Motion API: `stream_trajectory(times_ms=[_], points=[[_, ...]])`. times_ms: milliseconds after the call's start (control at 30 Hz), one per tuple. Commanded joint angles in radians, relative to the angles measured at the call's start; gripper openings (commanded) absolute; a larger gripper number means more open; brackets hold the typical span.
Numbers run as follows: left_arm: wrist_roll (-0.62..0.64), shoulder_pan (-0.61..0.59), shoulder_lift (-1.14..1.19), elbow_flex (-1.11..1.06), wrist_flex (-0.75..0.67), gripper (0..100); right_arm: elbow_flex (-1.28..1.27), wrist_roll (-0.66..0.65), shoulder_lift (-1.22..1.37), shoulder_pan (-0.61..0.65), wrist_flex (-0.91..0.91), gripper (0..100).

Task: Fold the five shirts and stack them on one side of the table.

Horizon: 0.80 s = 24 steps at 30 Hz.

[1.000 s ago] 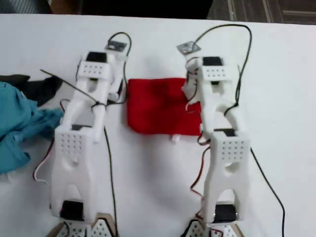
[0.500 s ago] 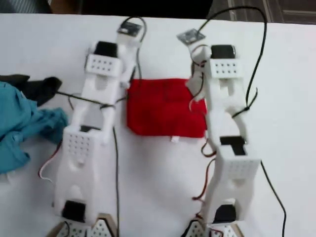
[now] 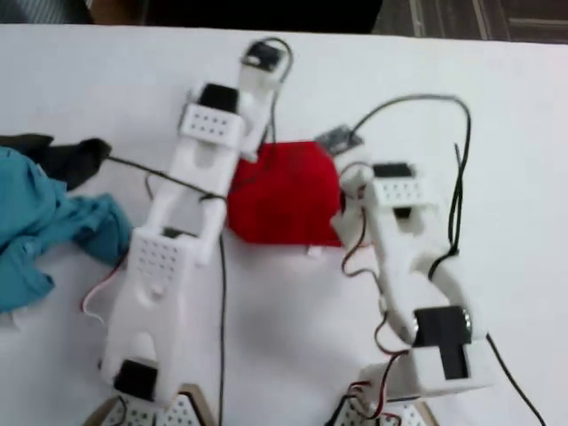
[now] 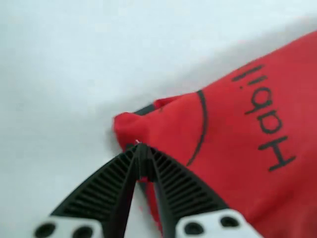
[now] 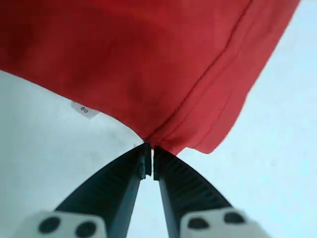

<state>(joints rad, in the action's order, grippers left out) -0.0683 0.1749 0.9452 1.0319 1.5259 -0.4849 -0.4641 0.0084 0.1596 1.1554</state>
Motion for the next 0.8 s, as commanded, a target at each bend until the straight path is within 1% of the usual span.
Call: stream_trajectory(times_ms=[0,100,200,300,367,567,667,767], points=[[-0.003,0.041,0.035,0.044,-0.015,3,-0.038,0.003,-0.071,0.016,-0.061,2.2],[-0.003,0.034,0.094,0.047,-0.043,3,-0.037,0.003,-0.071,0.004,-0.071,2.2],[-0.005,-0.012,0.141,0.047,-0.083,3,-0.038,-0.005,-0.071,-0.016,-0.077,2.2],[-0.005,-0.071,0.16,0.048,-0.132,3,-0.044,-0.069,-0.056,-0.05,-0.108,2.2],[-0.005,-0.087,0.161,0.071,-0.144,3,-0.044,-0.095,-0.012,-0.077,-0.136,2.2],[-0.009,-0.089,0.166,0.153,-0.137,3,-0.038,-0.123,0.171,-0.137,-0.176,2.2],[-0.009,-0.091,0.158,0.159,-0.115,3,-0.038,-0.123,0.165,-0.14,-0.171,2.2],[-0.008,-0.084,0.158,0.223,-0.029,3,-0.04,-0.123,0.097,-0.133,-0.157,2.2]])
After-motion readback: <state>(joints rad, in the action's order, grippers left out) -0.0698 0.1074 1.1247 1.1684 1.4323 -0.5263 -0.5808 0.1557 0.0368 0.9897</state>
